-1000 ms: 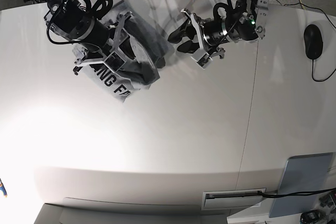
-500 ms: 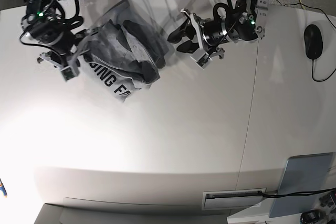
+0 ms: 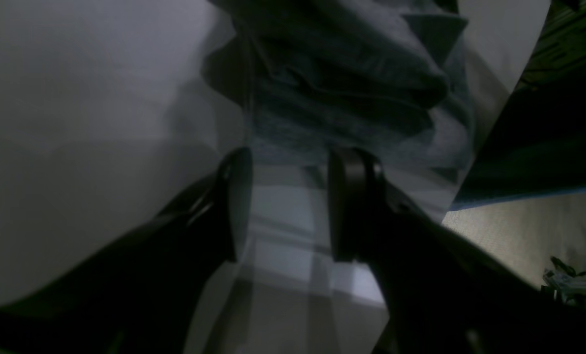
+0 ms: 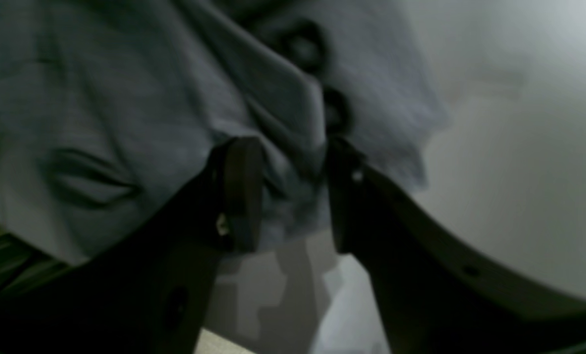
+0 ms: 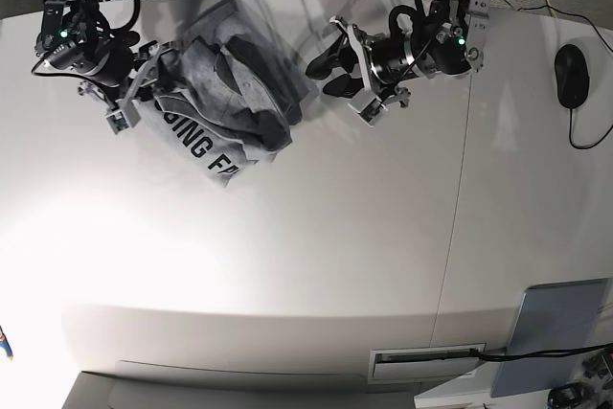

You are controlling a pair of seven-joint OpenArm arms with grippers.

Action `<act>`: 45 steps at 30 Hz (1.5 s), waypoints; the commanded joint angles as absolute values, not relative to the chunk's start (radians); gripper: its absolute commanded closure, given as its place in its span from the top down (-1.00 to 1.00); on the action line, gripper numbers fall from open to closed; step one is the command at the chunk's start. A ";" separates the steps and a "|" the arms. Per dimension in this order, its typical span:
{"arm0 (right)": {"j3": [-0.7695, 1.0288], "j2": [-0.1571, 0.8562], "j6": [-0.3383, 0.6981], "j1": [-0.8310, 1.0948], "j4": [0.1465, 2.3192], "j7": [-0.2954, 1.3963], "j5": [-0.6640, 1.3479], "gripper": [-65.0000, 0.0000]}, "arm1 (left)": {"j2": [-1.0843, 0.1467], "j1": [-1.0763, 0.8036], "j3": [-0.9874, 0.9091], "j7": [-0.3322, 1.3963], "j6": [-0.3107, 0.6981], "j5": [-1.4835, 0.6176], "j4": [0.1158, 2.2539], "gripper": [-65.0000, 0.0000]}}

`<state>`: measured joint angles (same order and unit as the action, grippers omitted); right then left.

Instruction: Fold the T-shirt properly

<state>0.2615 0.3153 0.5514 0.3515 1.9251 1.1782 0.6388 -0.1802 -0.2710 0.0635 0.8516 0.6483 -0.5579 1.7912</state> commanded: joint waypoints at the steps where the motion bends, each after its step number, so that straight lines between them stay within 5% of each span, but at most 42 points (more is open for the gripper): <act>1: 0.268 0.327 0.561 0.347 1.940 1.180 0.647 -0.33 | -0.180 -0.266 0.062 0.830 0.655 -0.577 1.809 -0.19; 3: 0.268 0.327 0.565 0.347 1.940 1.185 0.647 -0.36 | -0.180 -0.266 0.062 0.830 0.655 -0.577 1.809 -0.19; 8: 0.268 0.327 0.627 0.347 1.946 1.186 0.647 -1.00 | -0.180 -0.266 0.062 0.830 0.655 -0.577 1.809 -0.19; 23: 0.268 0.327 0.698 0.538 2.356 1.384 0.899 -1.00 | -0.181 -0.265 0.062 0.830 0.654 -0.576 1.809 -0.19; 37: 0.268 0.327 0.698 0.610 2.356 1.396 1.006 -1.00 | -0.180 -0.263 0.024 0.830 0.655 -0.576 1.810 -0.19; 42: 0.268 0.331 0.698 0.610 2.356 1.396 1.006 -0.43 | -0.181 -0.263 -0.101 0.831 0.656 -0.581 1.810 -0.19; 45: 0.268 0.342 0.698 0.610 2.356 1.396 1.006 -0.34 | -0.181 -0.263 -0.178 0.831 0.657 -0.625 1.810 -0.19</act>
